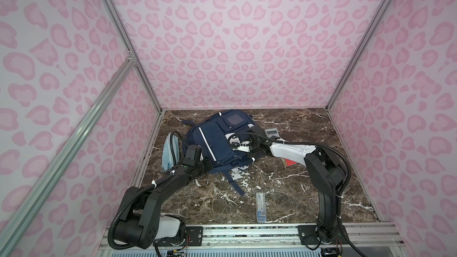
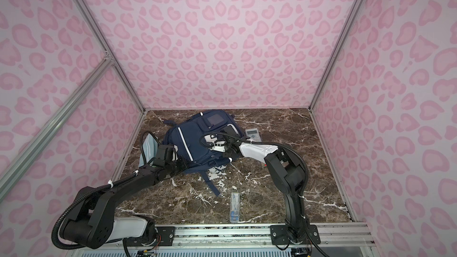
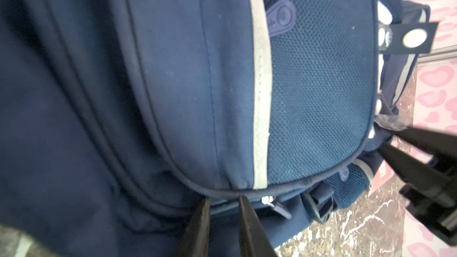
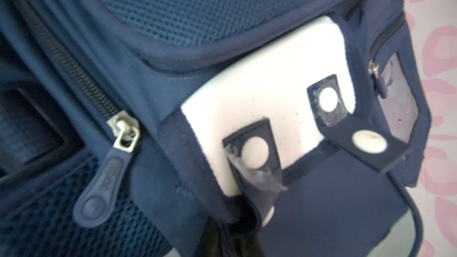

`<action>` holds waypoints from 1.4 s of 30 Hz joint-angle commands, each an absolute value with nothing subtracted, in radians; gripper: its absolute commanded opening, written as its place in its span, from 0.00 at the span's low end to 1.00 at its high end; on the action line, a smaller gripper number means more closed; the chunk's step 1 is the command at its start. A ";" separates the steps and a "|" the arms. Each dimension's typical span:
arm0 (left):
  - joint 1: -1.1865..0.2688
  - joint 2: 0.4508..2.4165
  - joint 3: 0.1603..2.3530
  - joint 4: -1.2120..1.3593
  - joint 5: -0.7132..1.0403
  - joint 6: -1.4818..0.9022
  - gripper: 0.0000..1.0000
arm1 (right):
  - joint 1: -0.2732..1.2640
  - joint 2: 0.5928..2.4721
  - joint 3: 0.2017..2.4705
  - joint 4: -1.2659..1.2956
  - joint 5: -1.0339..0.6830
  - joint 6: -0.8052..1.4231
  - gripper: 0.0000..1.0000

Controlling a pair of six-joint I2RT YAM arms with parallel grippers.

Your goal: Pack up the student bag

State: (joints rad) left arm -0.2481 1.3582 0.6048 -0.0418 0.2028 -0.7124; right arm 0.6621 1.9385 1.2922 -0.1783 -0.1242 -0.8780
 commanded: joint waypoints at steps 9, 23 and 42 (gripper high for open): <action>-0.330 1.241 0.763 -0.208 -0.102 -0.609 0.66 | 0.722 1.846 1.239 -0.225 -0.194 -0.614 0.00; -0.612 1.341 0.634 0.135 -0.003 -0.721 0.57 | 0.723 1.829 1.182 -0.149 -0.321 -0.508 0.00; -0.630 1.543 0.738 0.000 -0.075 -0.744 0.03 | 0.713 1.818 1.132 -0.125 -0.288 -0.470 0.00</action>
